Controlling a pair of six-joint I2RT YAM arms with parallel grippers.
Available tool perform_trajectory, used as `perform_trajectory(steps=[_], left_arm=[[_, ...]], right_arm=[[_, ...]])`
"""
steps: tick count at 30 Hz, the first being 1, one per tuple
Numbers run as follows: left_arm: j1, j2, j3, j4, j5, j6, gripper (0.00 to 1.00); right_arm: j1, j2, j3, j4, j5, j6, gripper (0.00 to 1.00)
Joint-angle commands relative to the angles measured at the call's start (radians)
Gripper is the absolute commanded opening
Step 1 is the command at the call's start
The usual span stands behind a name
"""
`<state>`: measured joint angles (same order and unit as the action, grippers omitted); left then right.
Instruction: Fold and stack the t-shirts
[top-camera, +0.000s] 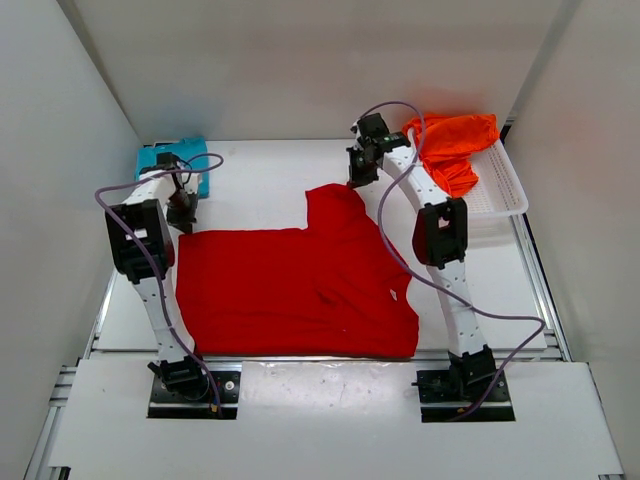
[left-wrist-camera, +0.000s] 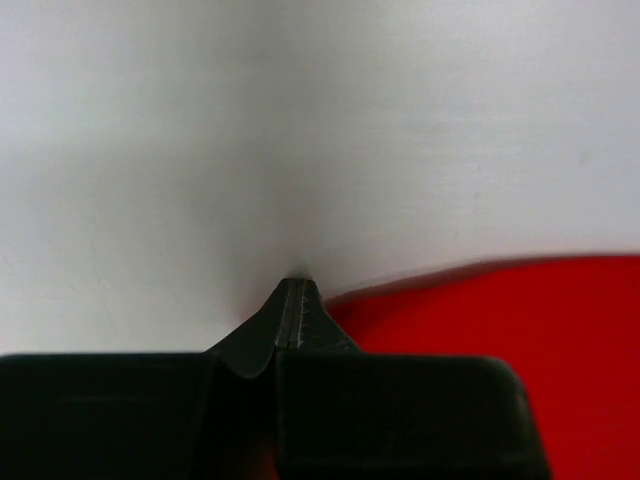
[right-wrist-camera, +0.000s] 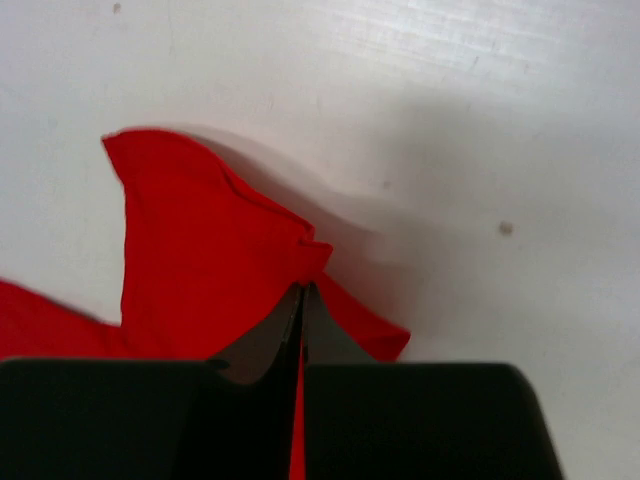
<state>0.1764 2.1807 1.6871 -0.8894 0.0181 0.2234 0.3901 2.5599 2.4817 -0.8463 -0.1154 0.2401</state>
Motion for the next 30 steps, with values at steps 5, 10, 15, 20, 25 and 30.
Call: perform_trajectory(steps=[5,10,15,20,25,30], left_arm=[[-0.063,-0.208,-0.185,0.047,-0.081,0.147,0.00],[-0.138,-0.375,-0.366,0.122,-0.209,0.264,0.00],[-0.146,-0.458,-0.449,0.158,-0.300,0.318,0.00],[-0.144,-0.495,-0.497,0.155,-0.317,0.350,0.00],[-0.147,-0.539,-0.605,0.205,-0.385,0.406,0.00],[-0.097,-0.510,-0.543,0.227,-0.331,0.360,0.00]], right_arm=[[0.012,-0.364,-0.353,-0.045,-0.160,-0.027,0.00],[0.015,-0.524,-0.575,-0.063,-0.224,-0.062,0.01],[-0.031,-0.705,-0.782,-0.076,-0.244,-0.090,0.00],[-0.022,-0.837,-0.961,-0.070,-0.285,-0.127,0.00],[0.017,-0.909,-1.096,-0.080,-0.273,-0.127,0.00],[-0.008,-0.951,-1.149,-0.062,-0.262,-0.108,0.00]])
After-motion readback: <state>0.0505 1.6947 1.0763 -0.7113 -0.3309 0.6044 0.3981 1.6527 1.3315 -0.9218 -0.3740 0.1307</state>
